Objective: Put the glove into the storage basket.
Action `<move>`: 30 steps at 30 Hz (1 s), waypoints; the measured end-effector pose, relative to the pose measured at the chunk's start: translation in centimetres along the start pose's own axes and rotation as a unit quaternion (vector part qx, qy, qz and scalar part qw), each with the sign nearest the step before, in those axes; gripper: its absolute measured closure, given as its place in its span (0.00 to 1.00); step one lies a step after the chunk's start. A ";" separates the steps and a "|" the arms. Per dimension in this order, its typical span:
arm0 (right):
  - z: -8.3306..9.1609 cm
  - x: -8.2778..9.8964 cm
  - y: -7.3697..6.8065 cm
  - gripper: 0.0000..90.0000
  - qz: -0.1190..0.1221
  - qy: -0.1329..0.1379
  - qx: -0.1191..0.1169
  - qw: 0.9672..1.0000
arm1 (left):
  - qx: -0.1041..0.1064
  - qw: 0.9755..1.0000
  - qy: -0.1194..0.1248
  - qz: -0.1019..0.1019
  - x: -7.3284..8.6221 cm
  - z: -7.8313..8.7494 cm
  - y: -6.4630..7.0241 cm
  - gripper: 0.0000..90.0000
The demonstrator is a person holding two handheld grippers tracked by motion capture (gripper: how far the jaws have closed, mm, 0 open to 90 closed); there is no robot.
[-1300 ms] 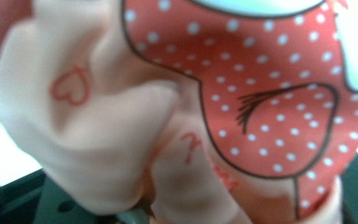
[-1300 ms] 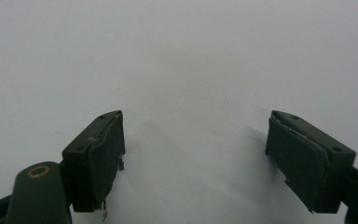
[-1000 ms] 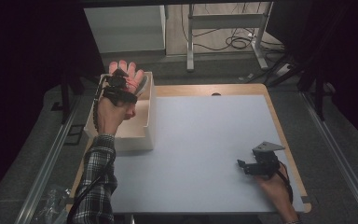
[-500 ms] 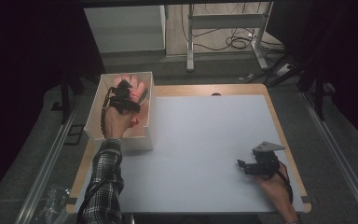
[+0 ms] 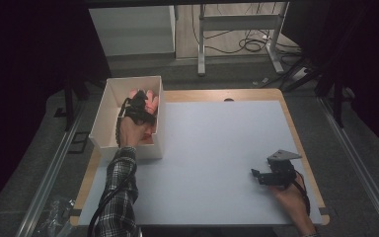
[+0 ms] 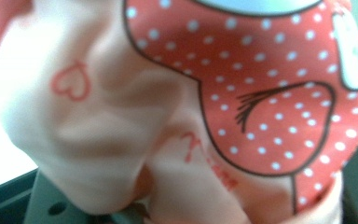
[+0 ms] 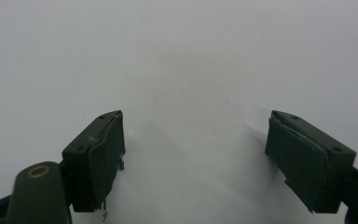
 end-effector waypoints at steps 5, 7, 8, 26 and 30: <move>0.0 0.0 0.0 0.22 0.000 0.000 0.000 1.000 | -0.003 1.000 -0.028 0.002 0.5 -1.5 0.2 0.28; 0.0 0.0 0.0 0.22 0.000 0.000 0.000 1.000 | -0.001 0.999 -0.032 0.000 0.5 -1.5 0.3 0.25; 0.0 0.0 0.0 0.22 0.000 0.000 0.000 1.000 | 0.003 0.999 -0.033 0.001 0.5 -1.5 0.3 0.23; 0.0 0.0 0.0 0.22 0.000 0.000 0.000 1.000 | 0.035 0.999 -0.011 0.003 0.6 0.2 0.3 0.04; 0.0 0.0 0.0 0.22 0.000 0.000 0.000 1.000 | 0.037 0.999 0.003 0.001 0.5 0.9 0.3 0.04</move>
Point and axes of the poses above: each handheld gripper's, and its own axes: z roughly backward along the jaws, x roughly out of its underside, y roughly to its right, the point moved 10 cm from there along -z, roughly forward along the jaws, and after that the axes turned 4 degrees about z, right-handed, at the moved point
